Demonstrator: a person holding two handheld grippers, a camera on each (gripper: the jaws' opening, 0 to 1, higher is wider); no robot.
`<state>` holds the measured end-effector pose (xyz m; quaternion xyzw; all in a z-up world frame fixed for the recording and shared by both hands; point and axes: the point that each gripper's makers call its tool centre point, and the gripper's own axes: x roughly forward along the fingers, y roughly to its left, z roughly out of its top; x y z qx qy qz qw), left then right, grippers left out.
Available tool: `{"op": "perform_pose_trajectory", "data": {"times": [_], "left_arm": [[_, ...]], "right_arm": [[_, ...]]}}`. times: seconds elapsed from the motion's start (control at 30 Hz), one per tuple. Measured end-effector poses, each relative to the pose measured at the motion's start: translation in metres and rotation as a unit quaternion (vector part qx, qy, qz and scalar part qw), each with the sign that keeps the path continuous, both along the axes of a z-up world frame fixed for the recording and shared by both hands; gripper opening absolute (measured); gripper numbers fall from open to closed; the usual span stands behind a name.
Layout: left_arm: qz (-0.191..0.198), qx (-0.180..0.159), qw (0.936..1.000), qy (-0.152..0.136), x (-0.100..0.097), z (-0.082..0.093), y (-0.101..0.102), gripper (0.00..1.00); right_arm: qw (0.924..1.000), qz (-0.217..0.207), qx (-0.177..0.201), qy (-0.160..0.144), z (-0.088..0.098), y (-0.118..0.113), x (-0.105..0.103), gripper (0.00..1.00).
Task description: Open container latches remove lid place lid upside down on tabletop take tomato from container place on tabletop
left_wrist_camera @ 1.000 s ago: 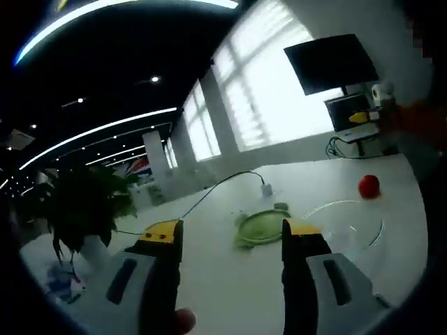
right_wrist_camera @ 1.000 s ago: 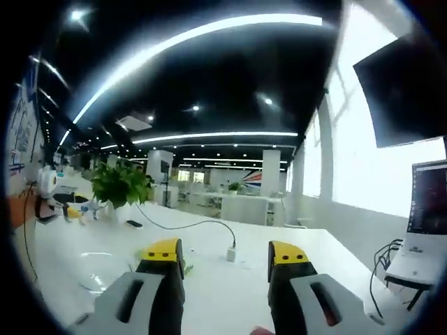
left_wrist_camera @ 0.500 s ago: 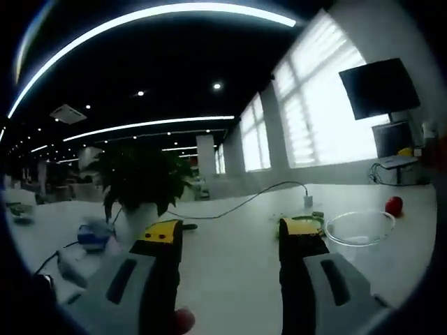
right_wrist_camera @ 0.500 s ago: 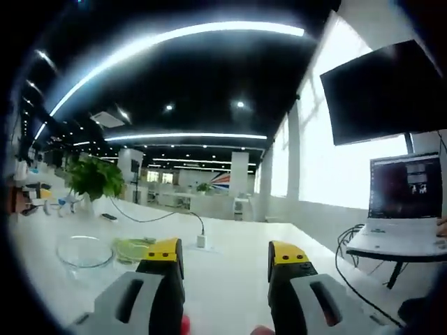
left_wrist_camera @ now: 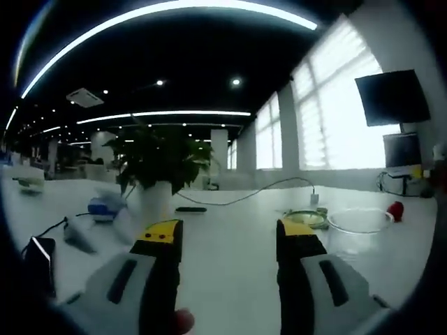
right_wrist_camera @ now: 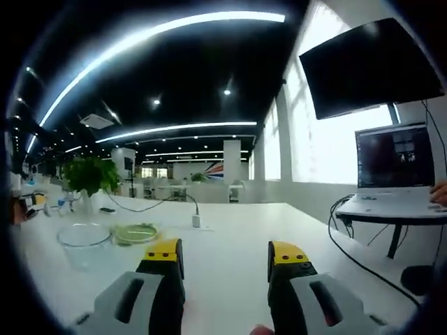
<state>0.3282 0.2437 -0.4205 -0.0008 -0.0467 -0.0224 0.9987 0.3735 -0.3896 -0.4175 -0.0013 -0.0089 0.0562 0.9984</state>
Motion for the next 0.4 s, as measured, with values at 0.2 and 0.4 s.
{"op": "perform_pose_trajectory", "data": {"times": [0.2, 0.4], "left_arm": [[-0.001, -0.003, 1.0000, 0.003, -0.001, -0.001, -0.003, 0.50], [-0.007, -0.006, 1.0000, 0.002, 0.001, 0.000, -0.006, 0.50]], "right_arm": [[1.0000, 0.002, 0.006, 0.000, 0.000, 0.003, 0.001, 0.42], [0.9998, 0.001, 0.017, -0.007, 0.009, 0.006, -0.003, 0.42]]}}
